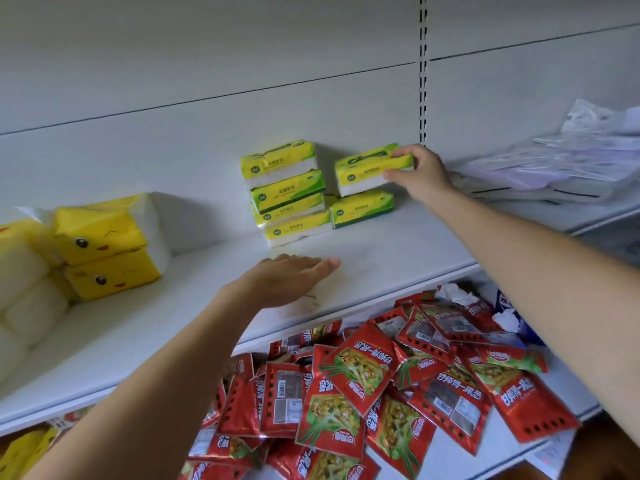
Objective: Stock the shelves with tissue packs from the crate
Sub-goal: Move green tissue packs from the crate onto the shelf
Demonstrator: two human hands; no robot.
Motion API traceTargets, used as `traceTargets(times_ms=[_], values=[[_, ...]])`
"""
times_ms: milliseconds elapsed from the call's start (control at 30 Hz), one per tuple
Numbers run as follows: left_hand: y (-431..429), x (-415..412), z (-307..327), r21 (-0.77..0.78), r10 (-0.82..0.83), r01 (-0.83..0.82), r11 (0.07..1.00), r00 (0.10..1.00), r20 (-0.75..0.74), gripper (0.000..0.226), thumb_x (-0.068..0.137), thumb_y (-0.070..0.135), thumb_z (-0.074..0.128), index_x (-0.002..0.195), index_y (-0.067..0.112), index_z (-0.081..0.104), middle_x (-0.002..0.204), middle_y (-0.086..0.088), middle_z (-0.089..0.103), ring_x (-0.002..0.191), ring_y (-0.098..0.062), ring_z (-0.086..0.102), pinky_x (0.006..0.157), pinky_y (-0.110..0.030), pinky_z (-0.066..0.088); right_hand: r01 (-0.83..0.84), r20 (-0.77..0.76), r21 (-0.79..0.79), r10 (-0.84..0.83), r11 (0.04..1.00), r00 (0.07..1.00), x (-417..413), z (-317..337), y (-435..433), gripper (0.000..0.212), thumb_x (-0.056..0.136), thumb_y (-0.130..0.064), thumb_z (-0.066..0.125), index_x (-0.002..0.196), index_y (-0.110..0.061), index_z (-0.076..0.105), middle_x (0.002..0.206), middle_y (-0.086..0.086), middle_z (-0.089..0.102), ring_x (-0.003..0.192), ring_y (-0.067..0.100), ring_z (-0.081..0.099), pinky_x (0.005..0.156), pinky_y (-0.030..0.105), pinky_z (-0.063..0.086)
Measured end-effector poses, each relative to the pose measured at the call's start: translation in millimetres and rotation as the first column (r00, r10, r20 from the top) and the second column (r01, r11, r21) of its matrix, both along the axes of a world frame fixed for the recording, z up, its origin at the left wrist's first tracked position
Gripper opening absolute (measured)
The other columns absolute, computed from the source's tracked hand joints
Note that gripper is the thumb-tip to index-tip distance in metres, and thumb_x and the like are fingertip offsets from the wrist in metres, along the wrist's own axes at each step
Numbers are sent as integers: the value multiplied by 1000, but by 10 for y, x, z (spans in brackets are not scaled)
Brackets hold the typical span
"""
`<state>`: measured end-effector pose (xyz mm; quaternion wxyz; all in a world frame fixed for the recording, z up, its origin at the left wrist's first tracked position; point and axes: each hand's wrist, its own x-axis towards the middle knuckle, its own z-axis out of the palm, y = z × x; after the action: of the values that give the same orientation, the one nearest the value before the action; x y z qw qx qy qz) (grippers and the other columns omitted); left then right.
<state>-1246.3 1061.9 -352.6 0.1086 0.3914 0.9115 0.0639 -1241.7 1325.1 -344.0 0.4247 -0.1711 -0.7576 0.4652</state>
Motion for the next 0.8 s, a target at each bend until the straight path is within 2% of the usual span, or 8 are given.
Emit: traceTargets(times_ms=[100,200,267,367,433,533,700,800], values=[[8,-33,11,-6,4,-4,1000,999,32,66,90,64,13,144,32,34,150,5,35,140,-20,27,114,-37,16,24,80,35,-27,999,996,-198,-71,18,38,75,-7,72,112,-9,61,115,12,60,89,14,48,58,16,35],[15,-40,27,-12,2,-1,1000,1000,25,69,88,66,12,142,32,36,148,5,39,138,-20,31,113,-37,20,-24,158,33,18,999,987,-359,-135,-25,41,79,-7,69,118,-10,57,96,2,56,88,14,47,53,16,34],[22,-27,20,-35,-13,13,999,1000,-1,65,90,64,13,143,34,34,149,6,37,139,-19,30,112,-36,19,-62,180,10,59,998,982,-438,-175,-63,46,79,-5,68,122,-9,54,103,6,54,91,15,48,55,9,33],[24,-7,28,-42,-25,25,999,1000,-11,61,92,63,14,144,36,31,151,8,33,140,-18,26,113,-35,17,-76,149,-21,78,997,986,-477,-230,-107,49,79,-3,67,126,-9,51,120,13,55,96,14,49,61,12,39],[32,-8,33,-42,-27,27,999,1000,-11,61,92,62,14,144,35,31,151,7,33,140,-18,27,113,-35,18,-84,137,-23,86,996,987,-450,-259,-122,57,80,-5,67,132,-10,45,131,14,49,107,17,50,78,21,42],[26,-14,14,-42,-37,36,998,999,-23,60,93,61,14,144,34,31,151,6,34,140,-19,27,112,-35,18,-11,138,49,5,999,990,-346,-233,-149,65,81,-13,67,139,-17,38,141,10,38,126,22,41,98,24,34],[3,-72,-43,-14,-25,25,1000,1000,-5,61,93,61,14,145,34,30,153,7,30,142,-18,22,115,-38,14,54,86,185,-71,981,994,-121,-113,-258,60,85,-13,61,140,-21,38,143,9,34,130,21,38,99,20,29],[-108,1,-43,135,-26,15,991,996,84,57,97,53,22,144,24,35,151,3,33,140,-19,28,113,-34,18,29,62,250,-45,968,997,-7,-53,-423,56,85,-10,60,137,-18,42,142,9,36,130,21,39,98,17,27]])
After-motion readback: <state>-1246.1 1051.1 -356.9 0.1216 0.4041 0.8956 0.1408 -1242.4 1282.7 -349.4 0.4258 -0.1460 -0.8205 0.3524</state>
